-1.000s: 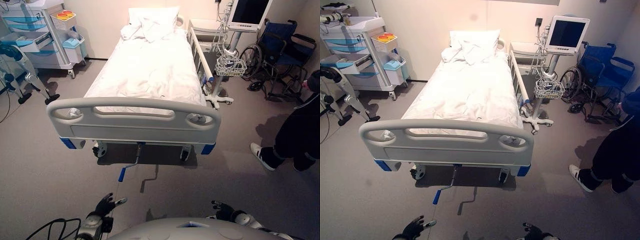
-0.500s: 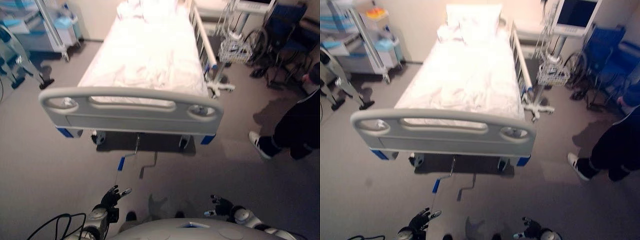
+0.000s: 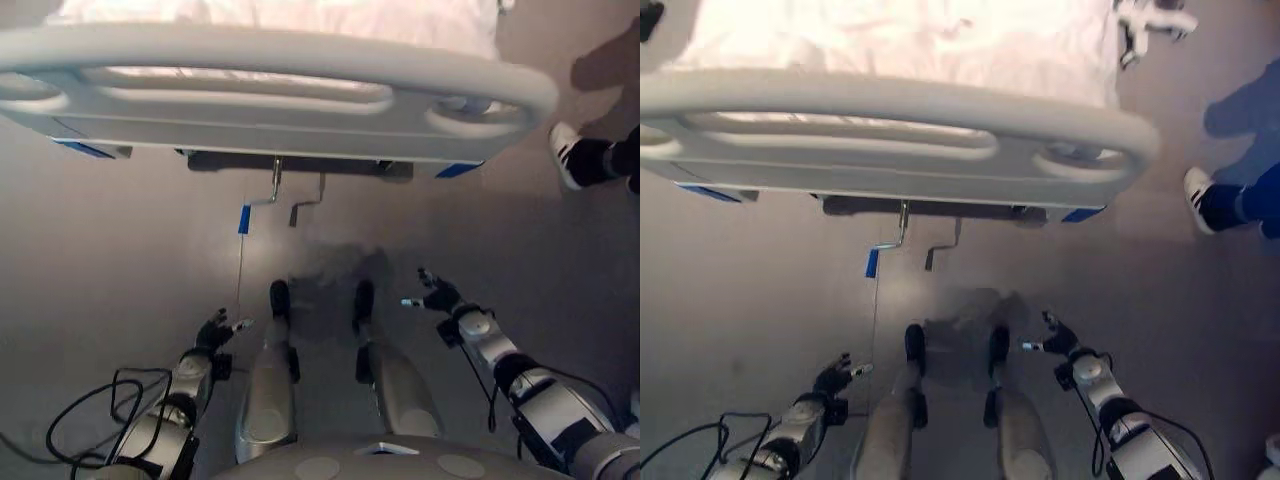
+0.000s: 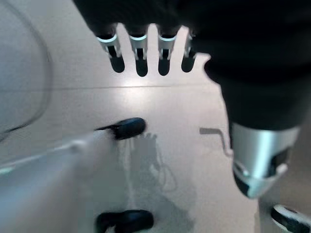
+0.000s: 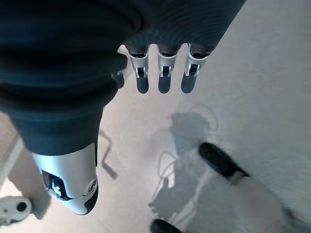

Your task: Raise the hospital bed

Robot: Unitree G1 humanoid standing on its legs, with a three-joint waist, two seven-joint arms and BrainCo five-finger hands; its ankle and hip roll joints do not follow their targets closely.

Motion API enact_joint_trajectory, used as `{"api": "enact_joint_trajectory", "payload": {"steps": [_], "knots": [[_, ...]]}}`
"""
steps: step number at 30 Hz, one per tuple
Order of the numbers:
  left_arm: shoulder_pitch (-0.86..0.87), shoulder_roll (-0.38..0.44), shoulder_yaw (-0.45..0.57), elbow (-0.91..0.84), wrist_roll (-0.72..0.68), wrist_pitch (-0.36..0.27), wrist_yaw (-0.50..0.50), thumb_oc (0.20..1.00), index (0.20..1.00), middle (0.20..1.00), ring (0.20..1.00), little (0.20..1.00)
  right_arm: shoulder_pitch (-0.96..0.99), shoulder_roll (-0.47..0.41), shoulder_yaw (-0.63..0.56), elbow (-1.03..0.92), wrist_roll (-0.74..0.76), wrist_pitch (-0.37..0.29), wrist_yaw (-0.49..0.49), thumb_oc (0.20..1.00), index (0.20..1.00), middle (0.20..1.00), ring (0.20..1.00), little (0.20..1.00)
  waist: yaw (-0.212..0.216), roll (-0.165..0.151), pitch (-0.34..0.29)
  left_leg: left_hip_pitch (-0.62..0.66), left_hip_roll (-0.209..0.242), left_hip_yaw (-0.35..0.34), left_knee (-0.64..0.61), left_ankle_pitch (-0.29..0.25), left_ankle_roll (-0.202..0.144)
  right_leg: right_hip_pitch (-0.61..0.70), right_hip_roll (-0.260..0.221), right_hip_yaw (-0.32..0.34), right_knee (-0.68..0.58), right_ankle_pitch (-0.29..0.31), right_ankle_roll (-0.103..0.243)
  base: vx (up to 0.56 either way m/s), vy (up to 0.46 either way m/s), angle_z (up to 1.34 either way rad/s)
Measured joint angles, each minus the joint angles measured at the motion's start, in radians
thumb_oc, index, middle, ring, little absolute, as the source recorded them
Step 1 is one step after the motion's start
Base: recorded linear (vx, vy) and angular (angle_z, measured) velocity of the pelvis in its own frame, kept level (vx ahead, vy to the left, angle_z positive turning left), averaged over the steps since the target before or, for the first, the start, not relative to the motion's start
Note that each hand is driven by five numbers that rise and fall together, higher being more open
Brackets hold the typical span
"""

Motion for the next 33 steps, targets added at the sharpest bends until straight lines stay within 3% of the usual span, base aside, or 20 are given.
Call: {"api": "enact_joint_trajectory", "payload": {"steps": [8, 15, 33], "knots": [[-0.211, 0.047, -0.031, -0.052, -0.007, -0.027, 0.086, 1.0, 1.0, 1.0, 1.0, 1.0, -0.099, -0.013, 0.036, -0.115, 0.016, -0.032, -0.067, 1.0, 1.0, 1.0, 1.0, 1.0, -0.054, -0.029, 0.075, -0.186, -0.001, 0.0, 0.044, 0.006, 0.007, -0.191, -0.007, 0.0, 0.052, 0.005, -0.005, -0.06, -0.017, -0.02], [-0.306, 0.125, -0.048, -0.077, -0.051, -0.043, 0.139, 1.0, 1.0, 1.0, 1.0, 1.0, -0.118, -0.033, 0.043, -0.181, 0.051, -0.058, -0.106, 1.0, 1.0, 1.0, 1.0, 1.0, -0.078, -0.029, 0.091, -0.296, -0.001, 0.001, 0.066, 0.011, 0.008, -0.309, -0.008, 0.001, 0.083, 0.009, -0.009, 0.0, 0.0, -0.02], [-0.453, 0.184, -0.051, -0.091, -0.156, -0.044, 0.185, 1.0, 1.0, 1.0, 1.0, 1.0, -0.134, -0.07, 0.046, -0.237, 0.09, -0.087, -0.127, 1.0, 1.0, 1.0, 1.0, 1.0, -0.131, -0.032, 0.093, -0.418, 0.002, -0.024, 0.079, 0.021, 0.006, -0.415, -0.006, -0.006, 0.085, 0.018, -0.011, 0.0, -0.006, 0.01]]}}
